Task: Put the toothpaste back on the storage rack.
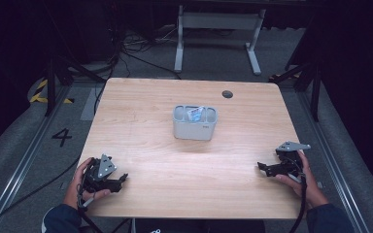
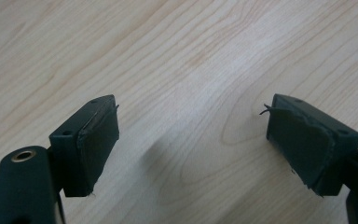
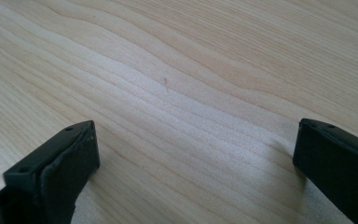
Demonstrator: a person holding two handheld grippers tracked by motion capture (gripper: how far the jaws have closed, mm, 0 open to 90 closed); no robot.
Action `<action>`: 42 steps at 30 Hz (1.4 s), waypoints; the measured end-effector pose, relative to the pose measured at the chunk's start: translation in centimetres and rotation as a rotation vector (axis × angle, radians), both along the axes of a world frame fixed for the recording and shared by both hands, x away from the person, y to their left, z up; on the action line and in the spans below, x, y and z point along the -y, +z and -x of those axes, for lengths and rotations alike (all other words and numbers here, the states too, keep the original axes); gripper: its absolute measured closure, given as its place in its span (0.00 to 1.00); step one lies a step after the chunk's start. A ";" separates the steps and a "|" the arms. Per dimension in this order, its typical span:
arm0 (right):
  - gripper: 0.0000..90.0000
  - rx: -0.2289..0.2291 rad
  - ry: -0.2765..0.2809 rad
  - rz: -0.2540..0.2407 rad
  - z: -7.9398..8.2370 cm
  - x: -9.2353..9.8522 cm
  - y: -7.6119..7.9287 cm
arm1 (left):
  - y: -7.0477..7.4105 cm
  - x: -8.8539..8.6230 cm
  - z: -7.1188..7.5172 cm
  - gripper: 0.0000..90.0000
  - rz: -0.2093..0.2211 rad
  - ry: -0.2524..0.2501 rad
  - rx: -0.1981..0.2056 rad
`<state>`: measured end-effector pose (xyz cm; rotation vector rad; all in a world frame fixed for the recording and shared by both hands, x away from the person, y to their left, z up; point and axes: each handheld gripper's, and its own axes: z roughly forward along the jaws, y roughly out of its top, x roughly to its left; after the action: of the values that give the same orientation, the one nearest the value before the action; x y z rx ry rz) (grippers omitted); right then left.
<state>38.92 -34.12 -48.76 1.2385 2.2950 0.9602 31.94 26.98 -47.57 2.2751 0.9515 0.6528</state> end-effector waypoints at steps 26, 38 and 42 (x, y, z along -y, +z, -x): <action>0.00 -0.001 0.005 0.000 -0.1 0.0 0.0 | -0.6 -2.9 0.1 0.16 0.166 0.100 -0.132; 0.00 -0.001 0.010 -0.001 -0.1 0.0 0.0 | -0.6 -2.7 -0.1 0.12 0.162 0.118 -0.139; 0.00 0.000 0.010 -0.001 -0.1 0.0 0.0 | -0.6 -2.6 -0.1 0.12 0.163 0.119 -0.138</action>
<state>39.03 -34.09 -48.77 1.2287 2.3036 0.9648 32.06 29.63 -48.18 2.1532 1.1699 0.4535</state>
